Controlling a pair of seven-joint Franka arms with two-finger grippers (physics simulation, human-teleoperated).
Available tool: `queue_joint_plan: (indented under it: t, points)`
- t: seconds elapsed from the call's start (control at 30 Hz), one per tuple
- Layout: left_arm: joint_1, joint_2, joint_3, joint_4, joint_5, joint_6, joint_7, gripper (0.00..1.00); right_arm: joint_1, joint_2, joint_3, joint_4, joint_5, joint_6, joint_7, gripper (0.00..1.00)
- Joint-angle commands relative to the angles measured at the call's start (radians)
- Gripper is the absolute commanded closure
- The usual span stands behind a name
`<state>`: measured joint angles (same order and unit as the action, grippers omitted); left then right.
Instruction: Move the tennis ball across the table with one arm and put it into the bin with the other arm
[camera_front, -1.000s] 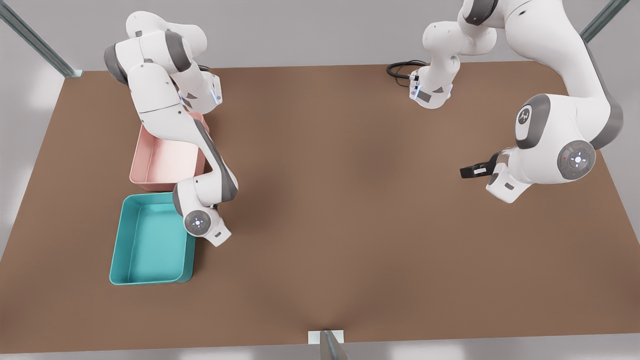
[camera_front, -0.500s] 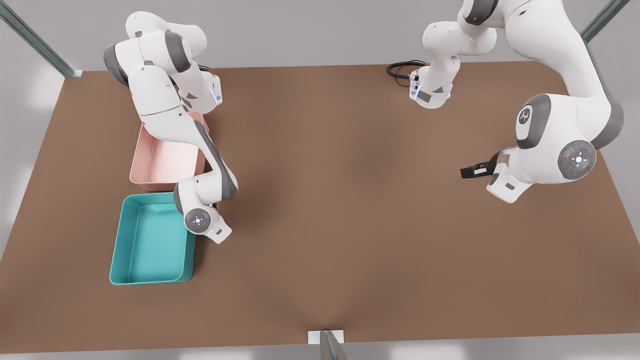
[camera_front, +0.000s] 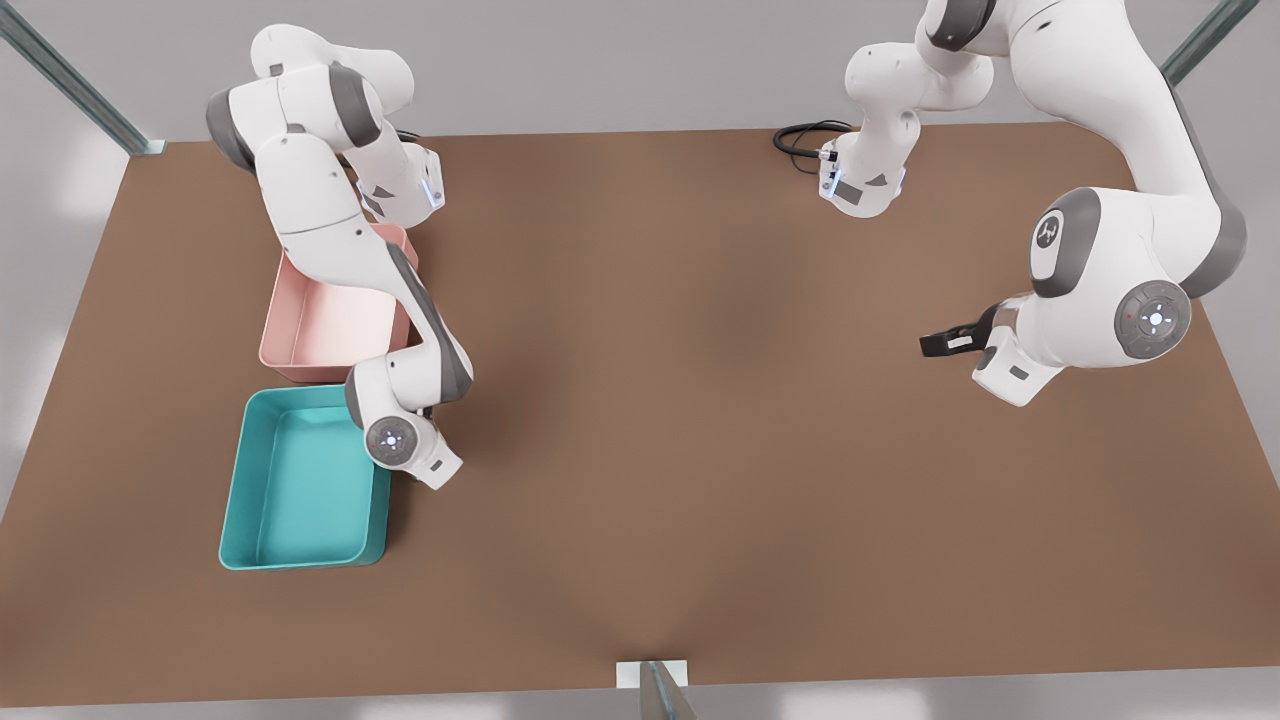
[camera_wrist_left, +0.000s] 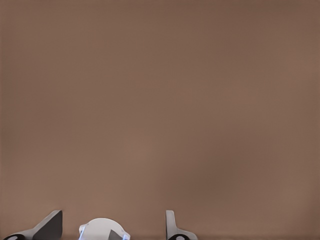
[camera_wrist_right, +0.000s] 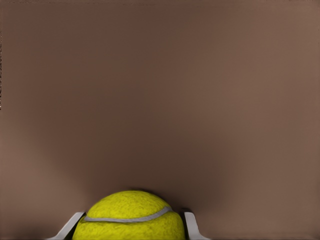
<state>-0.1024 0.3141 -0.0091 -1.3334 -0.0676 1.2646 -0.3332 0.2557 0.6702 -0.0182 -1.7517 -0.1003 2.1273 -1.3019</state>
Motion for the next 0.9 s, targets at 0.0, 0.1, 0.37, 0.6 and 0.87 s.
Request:
queue_joint_plan:
  t: [0.0,0.1,0.37,0.6,0.87]
  points:
    - [0.0,-0.001,0.0,0.0,0.0,-0.001,-0.003,0.0,0.002,-0.006,0.001,0.001,-0.002,-0.003,-0.022,0.42]
    - [0.0,-0.001,0.0,0.0,0.0,-0.001,-0.003,0.0,0.01,-0.021,0.006,0.012,0.008,-0.023,-0.02,0.42]
    - [0.0,-0.001,-0.002,0.0,0.0,-0.002,-0.006,0.0,-0.029,-0.116,0.003,0.083,0.014,-0.122,-0.033,0.42]
    - [-0.002,-0.001,-0.002,0.0,0.0,-0.001,-0.006,0.0,-0.164,-0.113,-0.005,0.156,-0.033,-0.195,-0.132,0.42]
    - [-0.005,-0.001,-0.002,0.0,-0.001,-0.002,-0.006,0.0,-0.188,-0.032,-0.014,0.247,-0.019,-0.191,-0.083,0.0]
